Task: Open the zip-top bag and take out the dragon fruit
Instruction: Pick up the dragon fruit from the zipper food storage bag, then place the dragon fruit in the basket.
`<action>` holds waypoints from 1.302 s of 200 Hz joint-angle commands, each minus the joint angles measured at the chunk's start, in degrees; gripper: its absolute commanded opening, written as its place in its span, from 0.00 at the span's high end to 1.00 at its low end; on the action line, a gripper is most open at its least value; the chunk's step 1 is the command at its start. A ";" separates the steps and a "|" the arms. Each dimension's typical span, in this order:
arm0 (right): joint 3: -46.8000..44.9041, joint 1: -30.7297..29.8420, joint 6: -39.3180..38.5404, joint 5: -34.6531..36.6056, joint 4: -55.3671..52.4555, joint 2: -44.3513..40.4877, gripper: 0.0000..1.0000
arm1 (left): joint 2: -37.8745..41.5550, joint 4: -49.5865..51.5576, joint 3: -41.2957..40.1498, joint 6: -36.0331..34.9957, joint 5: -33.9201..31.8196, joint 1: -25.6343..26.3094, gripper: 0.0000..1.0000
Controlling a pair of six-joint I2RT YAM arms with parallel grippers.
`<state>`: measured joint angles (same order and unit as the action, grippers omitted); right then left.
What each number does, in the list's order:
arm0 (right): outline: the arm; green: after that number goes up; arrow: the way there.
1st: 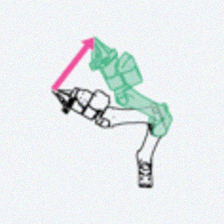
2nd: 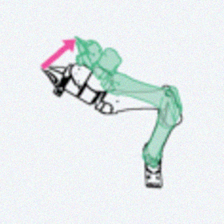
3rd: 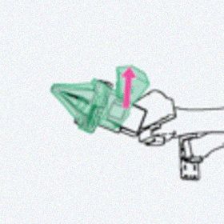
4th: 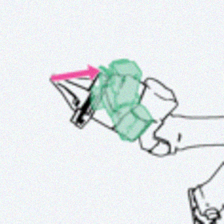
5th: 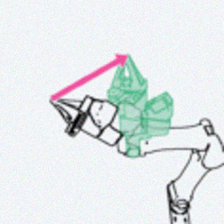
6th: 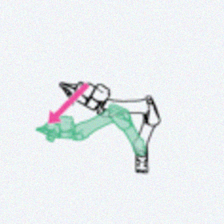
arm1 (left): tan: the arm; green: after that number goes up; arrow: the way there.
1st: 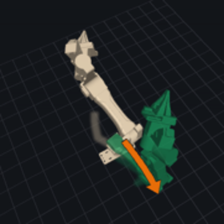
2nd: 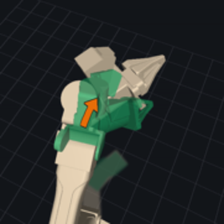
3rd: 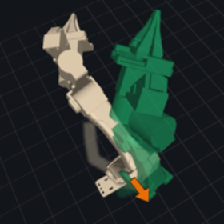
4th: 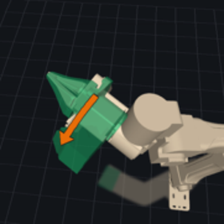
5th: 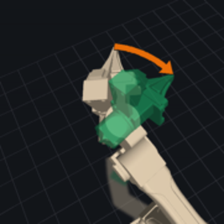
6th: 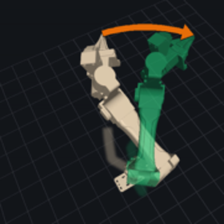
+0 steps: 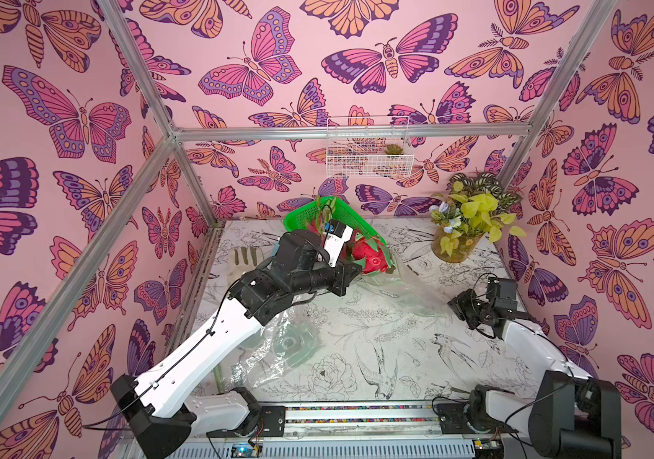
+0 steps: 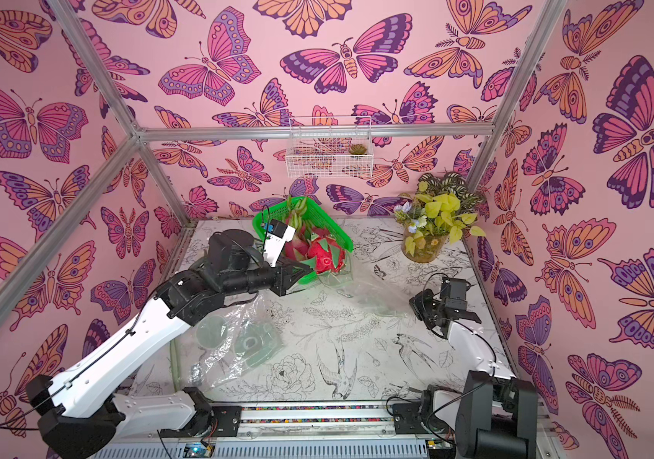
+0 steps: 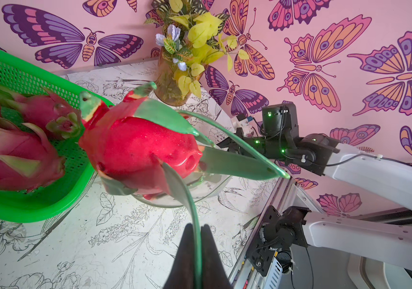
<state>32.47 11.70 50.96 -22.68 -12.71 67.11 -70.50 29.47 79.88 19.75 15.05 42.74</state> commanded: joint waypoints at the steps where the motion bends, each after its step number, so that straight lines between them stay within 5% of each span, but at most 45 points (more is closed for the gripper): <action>1: 1.61 1.64 -3.04 1.26 -3.17 -1.60 1.00 | 1.66 -3.72 3.04 -2.81 -2.00 -0.55 1.00; 56: 2.97 5.00 -7.33 6.49 -8.78 -6.73 1.00 | -1.83 -5.14 6.17 -4.36 -7.64 -2.13 1.00; 160: 2.96 5.52 -8.16 9.00 -10.07 -10.49 1.00 | -25.22 -19.90 11.55 -12.49 -7.36 -10.36 1.00; 216: 3.29 5.52 -7.30 8.53 -9.62 -10.75 1.00 | -40.69 -22.94 22.39 -16.78 -10.39 -13.27 1.00; 260: 3.39 5.52 -6.74 9.59 -8.57 -12.60 1.00 | -49.20 -23.40 29.53 -16.19 -18.82 -14.08 1.00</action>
<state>33.98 16.88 43.66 -14.57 -20.99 56.14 -117.60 11.64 104.90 4.45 2.74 29.19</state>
